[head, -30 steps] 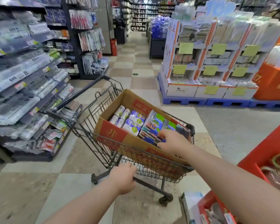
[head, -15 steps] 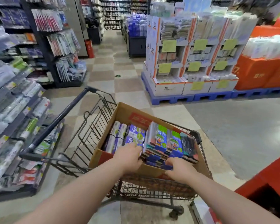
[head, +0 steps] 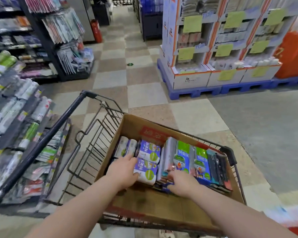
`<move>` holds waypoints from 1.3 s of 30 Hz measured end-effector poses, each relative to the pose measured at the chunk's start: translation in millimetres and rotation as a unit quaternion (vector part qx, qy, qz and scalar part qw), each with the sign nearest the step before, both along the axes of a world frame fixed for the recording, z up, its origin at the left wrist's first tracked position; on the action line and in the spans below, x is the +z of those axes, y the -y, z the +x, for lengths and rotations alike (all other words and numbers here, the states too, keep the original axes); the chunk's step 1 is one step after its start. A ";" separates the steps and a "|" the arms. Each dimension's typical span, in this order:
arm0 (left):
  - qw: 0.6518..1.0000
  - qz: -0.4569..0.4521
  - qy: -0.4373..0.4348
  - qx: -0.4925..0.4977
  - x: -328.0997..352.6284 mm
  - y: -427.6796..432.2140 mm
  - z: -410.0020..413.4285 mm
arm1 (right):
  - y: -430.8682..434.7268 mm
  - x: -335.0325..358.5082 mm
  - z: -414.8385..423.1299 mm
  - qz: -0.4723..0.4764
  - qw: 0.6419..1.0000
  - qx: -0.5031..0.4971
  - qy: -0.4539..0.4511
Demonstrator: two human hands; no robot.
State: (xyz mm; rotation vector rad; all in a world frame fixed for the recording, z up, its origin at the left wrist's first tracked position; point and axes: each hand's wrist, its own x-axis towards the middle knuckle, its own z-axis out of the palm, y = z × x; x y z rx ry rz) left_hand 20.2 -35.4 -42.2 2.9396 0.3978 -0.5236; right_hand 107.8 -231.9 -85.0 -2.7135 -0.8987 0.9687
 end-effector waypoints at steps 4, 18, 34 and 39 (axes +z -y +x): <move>0.998 -0.028 -0.042 0.050 -31.9 -10.6 15.6 | -37.8 -20.9 32.2 -0.001 0.998 0.054 -0.011; 0.960 -0.124 -0.084 0.236 -91.2 -24.6 26.6 | -120.7 -107.6 60.1 0.021 0.992 0.114 -0.051; 0.910 -0.178 -0.094 0.363 -108.4 -27.2 33.1 | -114.4 -115.3 59.8 0.060 0.991 0.110 -0.039; 0.871 -0.243 -0.052 0.424 -106.1 -26.4 30.7 | -114.9 -101.3 62.2 0.057 0.990 0.081 -0.105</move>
